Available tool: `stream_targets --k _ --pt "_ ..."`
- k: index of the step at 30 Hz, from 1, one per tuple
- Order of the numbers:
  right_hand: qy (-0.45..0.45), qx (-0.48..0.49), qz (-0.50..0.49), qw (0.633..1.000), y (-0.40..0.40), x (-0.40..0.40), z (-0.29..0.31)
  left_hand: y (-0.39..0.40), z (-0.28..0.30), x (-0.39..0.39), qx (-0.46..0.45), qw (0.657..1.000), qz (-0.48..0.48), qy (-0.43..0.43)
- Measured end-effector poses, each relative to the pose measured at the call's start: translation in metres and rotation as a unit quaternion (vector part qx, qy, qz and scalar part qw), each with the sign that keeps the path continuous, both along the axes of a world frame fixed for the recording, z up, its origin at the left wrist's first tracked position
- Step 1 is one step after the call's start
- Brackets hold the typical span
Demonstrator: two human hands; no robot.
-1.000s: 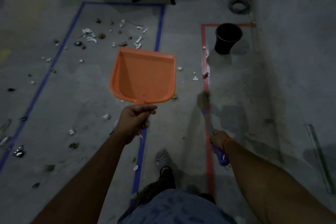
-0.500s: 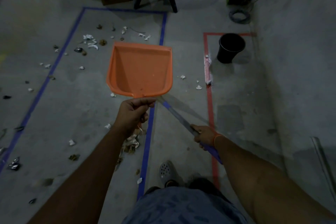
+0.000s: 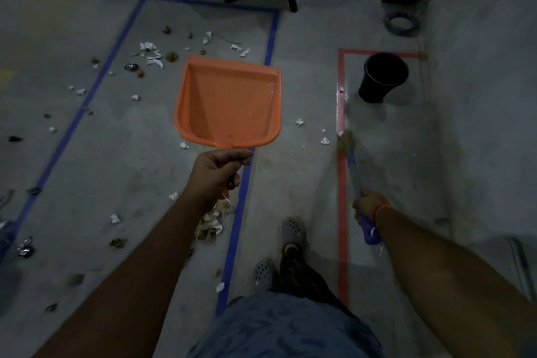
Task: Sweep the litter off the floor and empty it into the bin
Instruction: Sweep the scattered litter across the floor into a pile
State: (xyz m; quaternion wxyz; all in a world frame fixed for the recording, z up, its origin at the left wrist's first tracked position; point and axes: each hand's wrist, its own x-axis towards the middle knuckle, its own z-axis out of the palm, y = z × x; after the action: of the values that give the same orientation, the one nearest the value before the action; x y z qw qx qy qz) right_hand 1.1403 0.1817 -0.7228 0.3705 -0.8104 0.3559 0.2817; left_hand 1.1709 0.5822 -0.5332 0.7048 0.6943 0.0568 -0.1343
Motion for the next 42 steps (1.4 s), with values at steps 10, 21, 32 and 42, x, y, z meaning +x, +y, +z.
stream_targets --k 10,21,32,42 --pt "0.059 0.114 0.014 0.992 0.066 0.075 0.027 -0.019 0.007 0.055 0.029 0.999 0.026 0.025" --pt "-0.011 0.162 0.098 0.982 0.038 0.157 0.035 -0.050 0.025 0.133 0.050 0.997 0.049 0.021" --pt "0.000 0.071 -0.003 0.997 -0.029 0.248 0.022 -0.076 0.030 0.183 0.059 0.997 0.057 0.006" --pt "0.035 0.166 0.214 0.962 0.049 0.273 0.009 -0.061 0.027 0.247 0.070 0.996 0.052 0.003"
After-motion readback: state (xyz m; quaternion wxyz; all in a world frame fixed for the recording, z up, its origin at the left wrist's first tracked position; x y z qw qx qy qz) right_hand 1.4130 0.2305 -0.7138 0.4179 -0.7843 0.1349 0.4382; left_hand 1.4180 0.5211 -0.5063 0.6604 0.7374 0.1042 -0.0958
